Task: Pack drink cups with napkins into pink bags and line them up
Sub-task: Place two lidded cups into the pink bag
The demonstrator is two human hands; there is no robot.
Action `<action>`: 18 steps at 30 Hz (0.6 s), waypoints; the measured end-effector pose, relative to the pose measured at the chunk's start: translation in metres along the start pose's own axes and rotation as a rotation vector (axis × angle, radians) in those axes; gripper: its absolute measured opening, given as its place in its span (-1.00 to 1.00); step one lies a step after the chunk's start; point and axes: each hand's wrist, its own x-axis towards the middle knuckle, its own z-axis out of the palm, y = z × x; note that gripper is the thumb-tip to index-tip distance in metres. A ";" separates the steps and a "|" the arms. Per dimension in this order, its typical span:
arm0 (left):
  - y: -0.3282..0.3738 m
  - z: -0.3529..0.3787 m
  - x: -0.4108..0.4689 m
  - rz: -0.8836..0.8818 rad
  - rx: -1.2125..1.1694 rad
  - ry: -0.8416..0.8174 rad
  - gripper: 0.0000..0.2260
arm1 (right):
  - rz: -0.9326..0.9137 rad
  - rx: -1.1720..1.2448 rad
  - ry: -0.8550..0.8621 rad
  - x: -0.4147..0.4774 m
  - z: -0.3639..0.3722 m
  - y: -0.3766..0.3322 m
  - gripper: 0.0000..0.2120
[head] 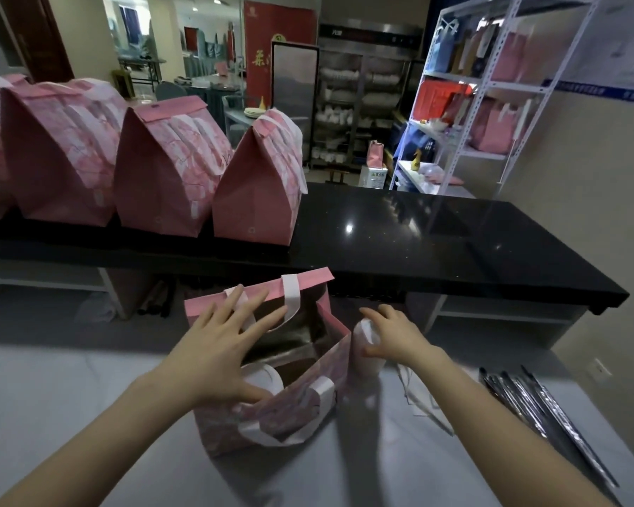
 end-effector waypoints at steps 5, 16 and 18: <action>0.002 0.004 0.000 -0.023 0.008 -0.038 -0.02 | -0.016 0.026 -0.023 0.016 0.015 0.005 -0.21; 0.009 0.005 0.011 -0.053 0.053 -0.107 -0.02 | -0.316 0.154 0.224 -0.048 -0.133 -0.020 -0.31; 0.010 0.004 0.011 -0.057 0.054 -0.125 -0.02 | -0.377 0.139 0.275 -0.064 -0.161 -0.035 -0.33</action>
